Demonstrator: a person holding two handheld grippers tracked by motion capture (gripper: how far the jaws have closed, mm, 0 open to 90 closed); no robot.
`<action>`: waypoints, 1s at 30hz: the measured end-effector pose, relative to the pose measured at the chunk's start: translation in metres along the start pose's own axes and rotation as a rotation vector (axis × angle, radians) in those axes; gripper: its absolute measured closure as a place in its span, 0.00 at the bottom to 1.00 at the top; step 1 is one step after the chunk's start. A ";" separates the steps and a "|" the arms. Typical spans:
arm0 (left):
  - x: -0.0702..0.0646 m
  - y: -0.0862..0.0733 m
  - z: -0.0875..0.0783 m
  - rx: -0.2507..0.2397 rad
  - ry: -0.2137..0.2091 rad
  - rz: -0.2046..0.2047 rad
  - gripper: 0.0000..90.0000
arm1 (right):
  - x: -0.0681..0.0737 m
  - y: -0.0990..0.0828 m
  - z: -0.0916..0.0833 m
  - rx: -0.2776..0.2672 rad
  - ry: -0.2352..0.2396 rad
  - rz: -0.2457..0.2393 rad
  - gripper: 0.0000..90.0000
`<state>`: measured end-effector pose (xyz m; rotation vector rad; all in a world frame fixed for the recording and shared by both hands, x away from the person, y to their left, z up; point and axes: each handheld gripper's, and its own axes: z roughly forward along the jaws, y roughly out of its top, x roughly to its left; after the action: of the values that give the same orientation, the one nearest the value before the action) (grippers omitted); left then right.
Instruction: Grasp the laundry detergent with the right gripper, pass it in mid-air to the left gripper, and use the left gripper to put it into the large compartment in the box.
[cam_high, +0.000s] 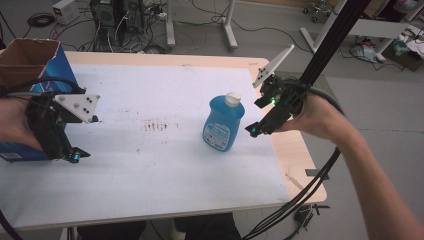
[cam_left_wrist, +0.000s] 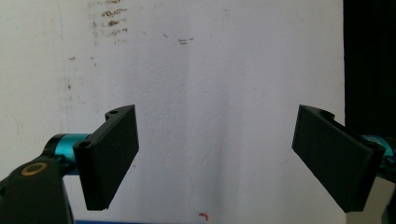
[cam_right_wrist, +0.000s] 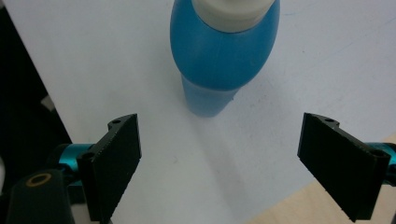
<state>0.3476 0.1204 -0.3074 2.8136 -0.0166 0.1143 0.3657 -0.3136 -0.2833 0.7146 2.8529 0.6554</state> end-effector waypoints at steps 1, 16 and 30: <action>0.000 -0.001 0.000 -0.004 0.000 0.001 0.16 | 0.003 -0.002 0.003 -0.020 -0.008 0.017 0.14; -0.008 -0.005 -0.005 -0.018 0.022 0.002 0.16 | 0.016 -0.013 0.052 -0.248 -0.106 0.167 0.14; -0.009 -0.009 -0.003 -0.012 0.030 -0.007 0.16 | 0.017 -0.016 0.073 -0.312 -0.123 0.185 0.14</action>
<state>0.3383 0.1297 -0.3082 2.7997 0.0000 0.1542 0.3600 -0.2901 -0.3559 0.9325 2.5123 1.0162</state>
